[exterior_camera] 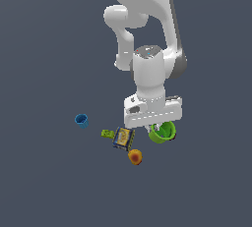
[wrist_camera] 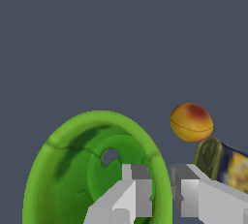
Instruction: Pick up a designated object from a clutter of objects.
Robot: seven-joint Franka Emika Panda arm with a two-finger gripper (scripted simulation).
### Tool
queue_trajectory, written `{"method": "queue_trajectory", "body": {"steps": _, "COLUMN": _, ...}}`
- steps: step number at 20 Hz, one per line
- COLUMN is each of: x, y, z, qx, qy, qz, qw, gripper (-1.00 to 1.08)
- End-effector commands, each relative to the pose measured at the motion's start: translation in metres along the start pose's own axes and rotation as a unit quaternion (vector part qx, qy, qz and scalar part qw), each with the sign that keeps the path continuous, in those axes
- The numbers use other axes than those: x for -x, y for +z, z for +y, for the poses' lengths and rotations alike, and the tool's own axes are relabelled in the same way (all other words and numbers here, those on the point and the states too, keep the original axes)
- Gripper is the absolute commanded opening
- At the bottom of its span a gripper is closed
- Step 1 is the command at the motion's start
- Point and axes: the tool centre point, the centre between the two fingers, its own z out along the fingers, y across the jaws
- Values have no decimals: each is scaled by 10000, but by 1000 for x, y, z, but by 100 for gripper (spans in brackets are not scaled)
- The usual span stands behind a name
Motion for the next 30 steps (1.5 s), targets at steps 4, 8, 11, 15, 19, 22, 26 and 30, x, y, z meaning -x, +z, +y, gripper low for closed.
{"method": "queue_trajectory", "body": {"steps": 4, "x": 14, "y": -48, "z": 25, "qx": 7, "qy": -7, "qz": 15, "qw": 10000, "gripper": -100}}
{"method": "queue_trajectory", "body": {"steps": 8, "x": 24, "y": -81, "z": 43, "qx": 1, "qy": -7, "qz": 18, "qw": 10000, "gripper": -100}}
{"method": "queue_trajectory", "body": {"steps": 11, "x": 31, "y": -106, "z": 56, "qx": -6, "qy": -6, "qz": 21, "qw": 10000, "gripper": -100}}
{"method": "queue_trajectory", "body": {"steps": 15, "x": 41, "y": -140, "z": 74, "qx": -19, "qy": -3, "qz": 26, "qw": 10000, "gripper": -100}}
{"method": "queue_trajectory", "body": {"steps": 19, "x": 51, "y": -176, "z": 92, "qx": -30, "qy": 0, "qz": 30, "qw": 10000, "gripper": -100}}
{"method": "queue_trajectory", "body": {"steps": 22, "x": 59, "y": -205, "z": 108, "qx": -36, "qy": 3, "qz": 31, "qw": 10000, "gripper": -100}}
{"method": "queue_trajectory", "body": {"steps": 26, "x": 69, "y": -242, "z": 128, "qx": -36, "qy": 6, "qz": 30, "qw": 10000, "gripper": -100}}
{"method": "queue_trajectory", "body": {"steps": 30, "x": 78, "y": -274, "z": 146, "qx": -34, "qy": 10, "qz": 27, "qw": 10000, "gripper": -100}}
